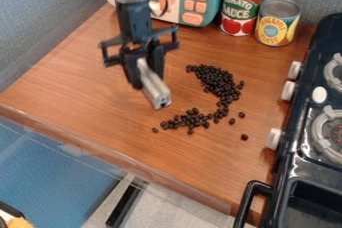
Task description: Sweep into pile
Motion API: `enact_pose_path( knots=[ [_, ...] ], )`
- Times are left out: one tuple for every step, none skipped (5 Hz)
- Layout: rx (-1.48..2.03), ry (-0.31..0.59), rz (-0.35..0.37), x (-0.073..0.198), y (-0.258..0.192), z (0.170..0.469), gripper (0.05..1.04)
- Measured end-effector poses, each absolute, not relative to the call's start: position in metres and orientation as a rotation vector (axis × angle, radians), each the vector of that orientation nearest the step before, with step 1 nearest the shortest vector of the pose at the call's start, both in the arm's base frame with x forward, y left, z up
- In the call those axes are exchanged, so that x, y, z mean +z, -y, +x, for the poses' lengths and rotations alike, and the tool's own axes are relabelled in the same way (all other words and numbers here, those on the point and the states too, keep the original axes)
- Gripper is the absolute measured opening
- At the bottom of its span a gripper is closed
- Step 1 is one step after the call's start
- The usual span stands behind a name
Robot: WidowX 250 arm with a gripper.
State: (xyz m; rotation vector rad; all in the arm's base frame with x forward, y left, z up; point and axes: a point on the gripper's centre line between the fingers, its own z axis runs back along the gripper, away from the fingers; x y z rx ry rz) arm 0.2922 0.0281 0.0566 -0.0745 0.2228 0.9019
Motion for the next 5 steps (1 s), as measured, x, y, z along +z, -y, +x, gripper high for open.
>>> enact_pose_path(
  knots=[
    [0.873, -0.184, -0.008, 0.038, -0.029, 0.283, 0.384],
    [0.864, -0.142, 0.034, 0.029, -0.031, 0.286, 0.384],
    [0.855, -0.139, 0.082, 0.013, -0.039, 0.287, 0.384],
    [0.840, -0.139, 0.090, 0.012, -0.043, 0.285, 0.384],
    [0.839, -0.164, 0.081, 0.010, -0.051, 0.278, 0.384]
  ],
)
